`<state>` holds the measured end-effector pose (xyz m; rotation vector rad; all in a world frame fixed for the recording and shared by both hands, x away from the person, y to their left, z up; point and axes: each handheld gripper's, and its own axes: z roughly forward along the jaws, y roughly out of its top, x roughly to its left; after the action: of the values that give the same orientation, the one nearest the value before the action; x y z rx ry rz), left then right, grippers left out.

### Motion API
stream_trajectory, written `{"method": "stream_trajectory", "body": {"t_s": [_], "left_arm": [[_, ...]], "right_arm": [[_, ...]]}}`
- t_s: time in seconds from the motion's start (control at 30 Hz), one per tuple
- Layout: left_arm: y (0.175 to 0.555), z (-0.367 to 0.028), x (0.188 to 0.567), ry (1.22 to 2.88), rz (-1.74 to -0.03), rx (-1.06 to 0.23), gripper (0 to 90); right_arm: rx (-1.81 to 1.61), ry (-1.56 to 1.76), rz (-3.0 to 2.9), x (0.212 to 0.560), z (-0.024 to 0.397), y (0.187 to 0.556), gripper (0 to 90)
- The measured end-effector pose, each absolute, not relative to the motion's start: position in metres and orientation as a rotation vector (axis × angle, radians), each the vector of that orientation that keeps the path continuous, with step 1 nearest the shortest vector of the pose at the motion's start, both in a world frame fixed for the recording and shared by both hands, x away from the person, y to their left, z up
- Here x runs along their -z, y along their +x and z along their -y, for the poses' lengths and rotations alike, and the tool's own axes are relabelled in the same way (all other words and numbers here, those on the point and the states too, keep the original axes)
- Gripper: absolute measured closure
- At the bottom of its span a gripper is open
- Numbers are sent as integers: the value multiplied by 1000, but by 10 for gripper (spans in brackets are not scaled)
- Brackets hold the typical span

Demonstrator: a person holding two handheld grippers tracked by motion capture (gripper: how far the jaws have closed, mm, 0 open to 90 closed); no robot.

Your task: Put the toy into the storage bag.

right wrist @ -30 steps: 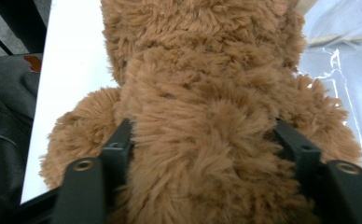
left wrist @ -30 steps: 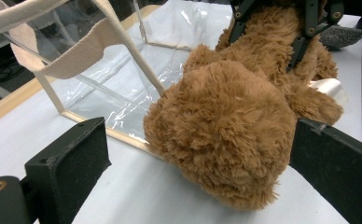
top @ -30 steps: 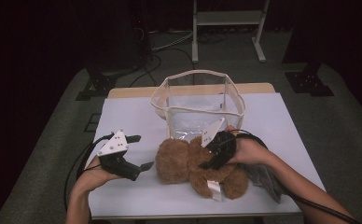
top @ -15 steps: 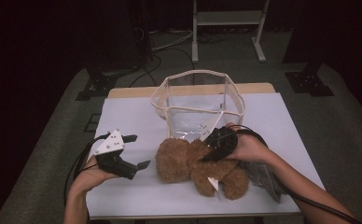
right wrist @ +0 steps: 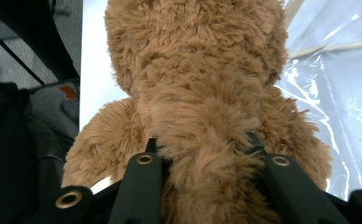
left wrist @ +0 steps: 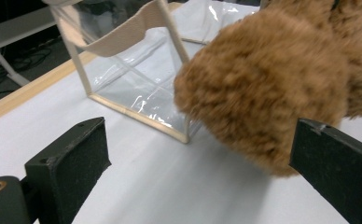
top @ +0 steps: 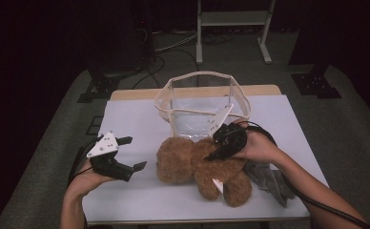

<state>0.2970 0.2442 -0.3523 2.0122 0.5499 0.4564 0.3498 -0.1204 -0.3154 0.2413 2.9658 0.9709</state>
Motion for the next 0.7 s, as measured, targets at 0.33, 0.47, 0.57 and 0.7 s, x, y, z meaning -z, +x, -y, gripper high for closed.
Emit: {"method": "stream_trajectory", "body": {"t_s": [0.33, 0.47, 0.57, 0.7], "left_arm": [[295, -251, 350, 1997, -563, -469, 38], [295, -253, 349, 1995, -564, -469, 38], [294, -254, 348, 1990, -564, -470, 37], [294, -254, 348, 1987, -563, -474, 37]], "right_arm": [[-1118, 234, -2891, 278, 135, 343, 699], [-1141, 214, -2863, 252, 138, 339, 699], [-1153, 206, -2840, 230, 140, 338, 699], [-1152, 203, -2826, 198, 140, 340, 698]]}}
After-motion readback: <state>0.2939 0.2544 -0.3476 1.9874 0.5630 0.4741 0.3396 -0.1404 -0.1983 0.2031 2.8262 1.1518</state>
